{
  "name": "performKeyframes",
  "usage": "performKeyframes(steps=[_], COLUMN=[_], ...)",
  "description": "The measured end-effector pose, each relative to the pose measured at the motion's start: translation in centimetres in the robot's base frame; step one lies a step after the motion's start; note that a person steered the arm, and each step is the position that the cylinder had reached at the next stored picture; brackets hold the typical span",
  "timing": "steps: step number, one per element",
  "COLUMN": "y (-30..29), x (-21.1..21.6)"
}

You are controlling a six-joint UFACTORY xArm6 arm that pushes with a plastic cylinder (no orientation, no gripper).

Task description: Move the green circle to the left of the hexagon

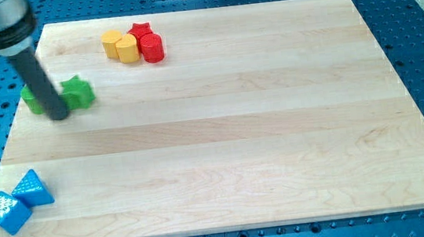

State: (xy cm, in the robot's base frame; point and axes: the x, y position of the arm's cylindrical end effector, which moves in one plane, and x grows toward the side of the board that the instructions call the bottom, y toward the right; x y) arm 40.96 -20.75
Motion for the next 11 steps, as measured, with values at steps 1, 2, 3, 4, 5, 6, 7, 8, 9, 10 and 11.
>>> performKeyframes(steps=[1,2,3,4,5,6,7,8,9,10,11], y=[5.2,3.8,2.2,2.8,3.8,6.0,6.6,0.5,-7.0,-6.7,-3.3], x=[-3.1,-0.7,-3.4,-5.7,-5.6,-5.6,-3.7,2.0,3.5,-1.3,-3.4])
